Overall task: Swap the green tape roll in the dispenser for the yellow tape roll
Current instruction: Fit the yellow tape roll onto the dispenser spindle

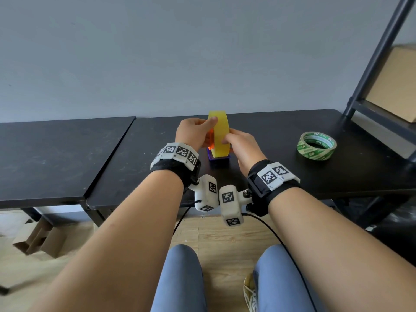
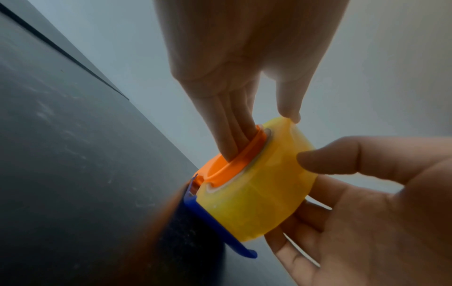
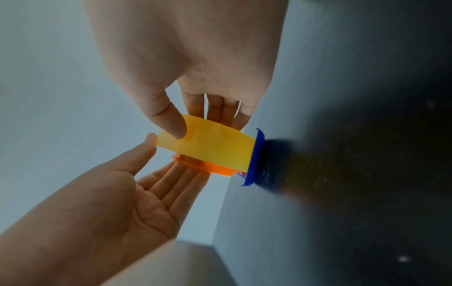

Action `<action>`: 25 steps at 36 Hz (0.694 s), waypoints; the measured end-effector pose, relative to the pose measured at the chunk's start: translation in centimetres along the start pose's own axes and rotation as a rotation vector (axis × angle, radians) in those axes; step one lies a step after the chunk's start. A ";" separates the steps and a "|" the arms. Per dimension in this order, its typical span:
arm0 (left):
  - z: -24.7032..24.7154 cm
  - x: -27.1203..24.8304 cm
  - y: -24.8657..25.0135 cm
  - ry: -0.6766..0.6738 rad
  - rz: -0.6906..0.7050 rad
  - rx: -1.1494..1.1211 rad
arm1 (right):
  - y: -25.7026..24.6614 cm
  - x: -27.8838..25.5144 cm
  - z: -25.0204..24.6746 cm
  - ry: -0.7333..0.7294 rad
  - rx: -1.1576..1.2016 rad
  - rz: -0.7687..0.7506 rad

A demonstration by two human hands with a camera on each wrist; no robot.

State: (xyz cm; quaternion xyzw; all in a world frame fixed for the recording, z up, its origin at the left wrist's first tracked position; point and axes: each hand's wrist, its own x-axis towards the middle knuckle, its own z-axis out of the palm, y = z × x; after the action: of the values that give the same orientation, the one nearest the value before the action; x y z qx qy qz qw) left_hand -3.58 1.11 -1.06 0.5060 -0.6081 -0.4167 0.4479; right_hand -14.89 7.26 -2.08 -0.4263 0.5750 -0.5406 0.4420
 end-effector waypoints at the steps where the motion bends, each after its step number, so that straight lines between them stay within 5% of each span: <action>1: 0.0 0.0 -0.1 0.000 -0.003 -0.001 | 0.0 0.0 0.0 0.000 -0.003 0.001; 25: 0.2 -0.1 0.5 0.035 -0.028 0.112 | -0.3 0.1 -0.9 0.066 -0.118 -0.117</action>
State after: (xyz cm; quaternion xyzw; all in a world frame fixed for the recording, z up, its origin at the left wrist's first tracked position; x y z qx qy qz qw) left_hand -3.91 1.30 -0.67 0.5460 -0.6153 -0.3793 0.4236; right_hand -15.82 7.33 -1.75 -0.4665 0.5943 -0.5443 0.3647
